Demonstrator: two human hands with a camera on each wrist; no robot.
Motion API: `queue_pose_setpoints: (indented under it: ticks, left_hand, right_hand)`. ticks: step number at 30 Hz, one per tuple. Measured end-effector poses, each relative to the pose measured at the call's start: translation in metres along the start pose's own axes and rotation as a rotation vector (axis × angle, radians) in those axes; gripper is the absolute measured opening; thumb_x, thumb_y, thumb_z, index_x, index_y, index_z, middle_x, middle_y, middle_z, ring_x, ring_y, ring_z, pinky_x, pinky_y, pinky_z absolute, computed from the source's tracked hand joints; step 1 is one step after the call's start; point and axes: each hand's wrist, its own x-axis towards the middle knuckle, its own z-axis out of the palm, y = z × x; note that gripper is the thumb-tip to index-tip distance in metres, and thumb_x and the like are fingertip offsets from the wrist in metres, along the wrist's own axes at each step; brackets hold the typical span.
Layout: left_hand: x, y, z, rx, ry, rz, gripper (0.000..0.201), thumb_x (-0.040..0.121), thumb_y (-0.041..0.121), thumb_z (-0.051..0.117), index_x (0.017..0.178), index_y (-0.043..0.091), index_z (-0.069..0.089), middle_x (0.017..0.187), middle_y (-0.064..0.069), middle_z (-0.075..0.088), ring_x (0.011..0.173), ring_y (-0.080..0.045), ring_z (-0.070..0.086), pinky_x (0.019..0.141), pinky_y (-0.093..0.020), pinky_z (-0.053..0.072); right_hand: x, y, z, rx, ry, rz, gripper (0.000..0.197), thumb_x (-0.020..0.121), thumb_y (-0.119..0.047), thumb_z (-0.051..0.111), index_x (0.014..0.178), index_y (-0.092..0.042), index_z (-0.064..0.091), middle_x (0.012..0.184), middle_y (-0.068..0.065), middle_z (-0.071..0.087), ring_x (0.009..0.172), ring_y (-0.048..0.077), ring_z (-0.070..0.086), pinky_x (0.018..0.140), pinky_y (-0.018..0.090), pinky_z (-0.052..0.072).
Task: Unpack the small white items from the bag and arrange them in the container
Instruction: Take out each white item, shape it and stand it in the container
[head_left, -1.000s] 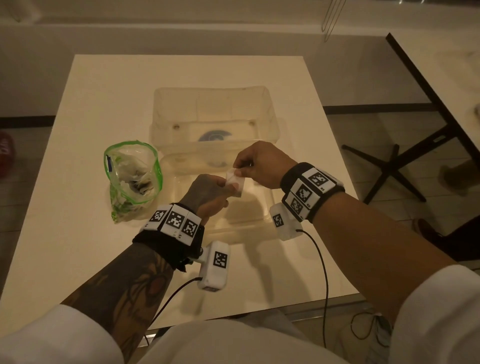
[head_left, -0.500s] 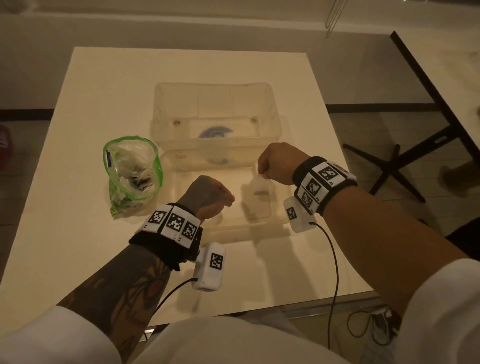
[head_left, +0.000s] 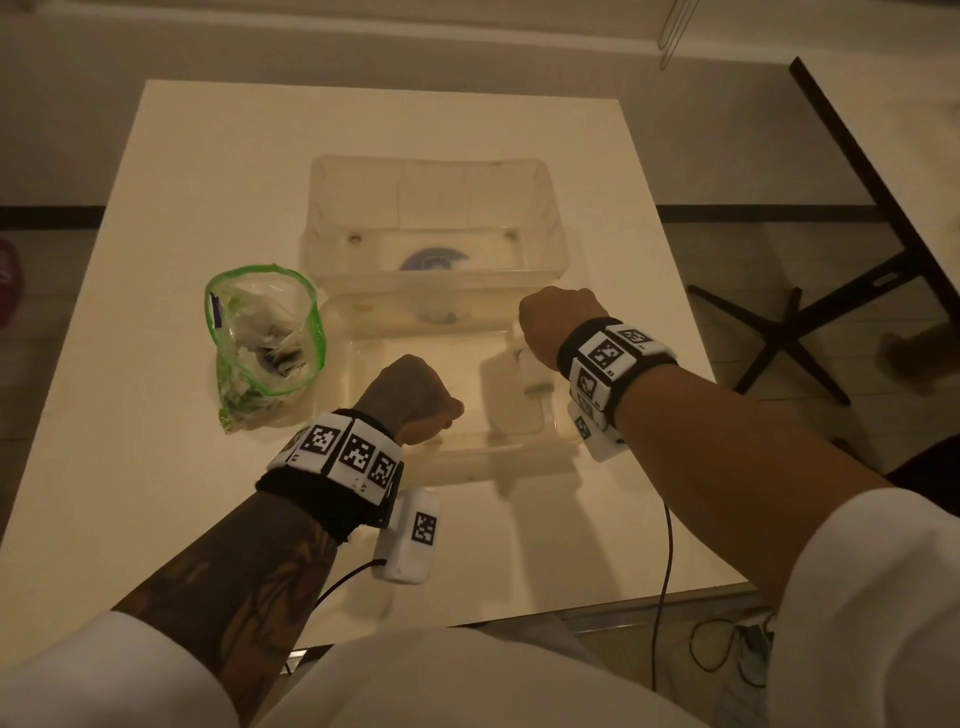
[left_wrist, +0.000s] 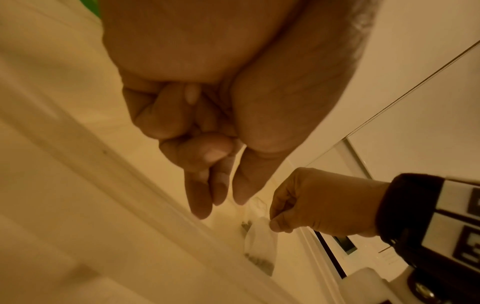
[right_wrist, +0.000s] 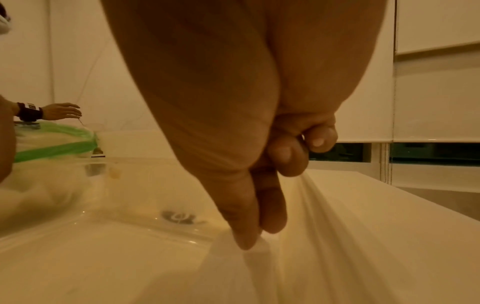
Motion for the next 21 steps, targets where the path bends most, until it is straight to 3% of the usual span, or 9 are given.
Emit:
queue_pose_setpoints:
  ticks: [5,10,15,18,21]
  left_hand:
    - [0.000,-0.002,-0.002,0.000,-0.011,-0.007,0.024,0.090,0.021,0.064,0.086,0.000,0.074,0.089,-0.009,0.074,0.087,-0.023,0.068,0.087,-0.038,0.054]
    - [0.002,-0.003,-0.005,0.022,-0.013,0.001,0.026,0.090,0.023,0.063,0.084,0.000,0.075,0.087,-0.008,0.074,0.084,-0.022,0.068,0.081,-0.033,0.052]
    - [0.003,-0.001,-0.005,0.063,-0.022,-0.001,0.032,0.091,0.029,0.061,0.082,0.001,0.075,0.080,-0.005,0.072,0.074,-0.017,0.062,0.066,-0.024,0.044]
    - [0.002,0.000,-0.006,0.065,-0.024,-0.024,0.034,0.091,0.031,0.060,0.081,0.002,0.075,0.071,-0.001,0.066,0.071,-0.016,0.059,0.064,-0.026,0.043]
    - [0.002,-0.001,-0.006,0.057,-0.021,-0.017,0.033,0.092,0.029,0.059,0.083,0.001,0.075,0.079,-0.004,0.071,0.075,-0.018,0.061,0.066,-0.027,0.043]
  right_hand:
    - [0.003,-0.001,-0.003,0.001,0.007,0.016,0.015,0.093,-0.004,0.038,0.086,-0.015,0.045,0.074,0.001,0.042,0.076,0.023,0.047,0.078,0.034,0.036]
    - [0.010,-0.002,-0.005,-0.019,0.004,0.039,0.023,0.094,-0.008,0.041,0.105,-0.010,0.061,0.080,0.003,0.050,0.077,0.023,0.052,0.074,0.034,0.043]
    - [0.013,-0.002,-0.007,-0.027,0.040,0.052,0.024,0.094,-0.010,0.042,0.103,-0.008,0.064,0.070,0.002,0.047,0.073,0.023,0.054,0.068,0.033,0.046]
    - [0.013,-0.002,-0.009,-0.003,0.014,0.039,0.023,0.094,-0.010,0.043,0.105,-0.008,0.063,0.076,0.003,0.050,0.077,0.024,0.055,0.072,0.034,0.048]
    - [0.013,-0.002,-0.006,0.049,-0.046,-0.005,0.017,0.094,-0.010,0.046,0.103,-0.008,0.060,0.081,0.004,0.051,0.079,0.024,0.055,0.077,0.035,0.050]
